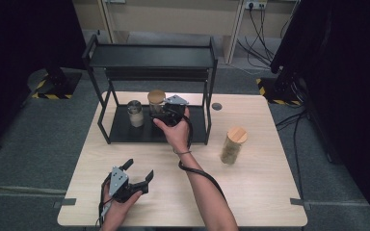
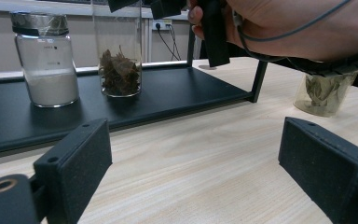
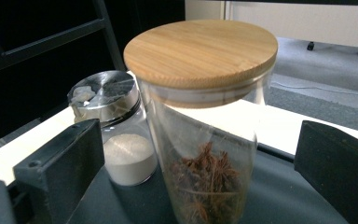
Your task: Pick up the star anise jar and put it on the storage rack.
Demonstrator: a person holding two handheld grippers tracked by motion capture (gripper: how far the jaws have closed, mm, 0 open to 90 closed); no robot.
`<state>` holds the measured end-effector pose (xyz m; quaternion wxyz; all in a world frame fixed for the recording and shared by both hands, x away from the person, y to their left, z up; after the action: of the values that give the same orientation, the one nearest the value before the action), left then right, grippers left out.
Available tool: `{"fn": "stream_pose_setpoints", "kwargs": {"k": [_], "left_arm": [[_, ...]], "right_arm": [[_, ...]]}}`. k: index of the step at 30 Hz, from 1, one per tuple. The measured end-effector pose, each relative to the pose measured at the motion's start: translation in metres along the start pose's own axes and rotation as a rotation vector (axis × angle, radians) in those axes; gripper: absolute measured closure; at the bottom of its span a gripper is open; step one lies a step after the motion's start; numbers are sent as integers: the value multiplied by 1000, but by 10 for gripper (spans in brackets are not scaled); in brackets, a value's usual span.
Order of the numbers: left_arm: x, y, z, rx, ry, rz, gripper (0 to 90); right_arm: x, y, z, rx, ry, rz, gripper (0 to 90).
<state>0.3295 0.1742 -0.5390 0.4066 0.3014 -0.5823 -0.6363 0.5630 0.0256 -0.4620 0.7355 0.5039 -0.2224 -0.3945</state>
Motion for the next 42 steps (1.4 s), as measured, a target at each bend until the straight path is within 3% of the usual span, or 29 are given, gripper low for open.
{"fn": "stream_pose_setpoints", "kwargs": {"k": [42], "left_arm": [[1, 0, 0, -2, 1, -10, 91]], "right_arm": [[-2, -14, 38, 12, 37, -7, 19]]}}
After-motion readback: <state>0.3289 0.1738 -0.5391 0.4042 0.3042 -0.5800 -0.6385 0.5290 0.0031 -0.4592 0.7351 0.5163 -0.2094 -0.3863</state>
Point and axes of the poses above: each handheld gripper's, and its own axes: z roughly backward along the jaws, y roughly out of its top, x roughly to its right, the point moved 2 cm from there along -z, roughly forward along the jaws, and after that the axes turned 1 degree about -y, right-handed, at the moved point
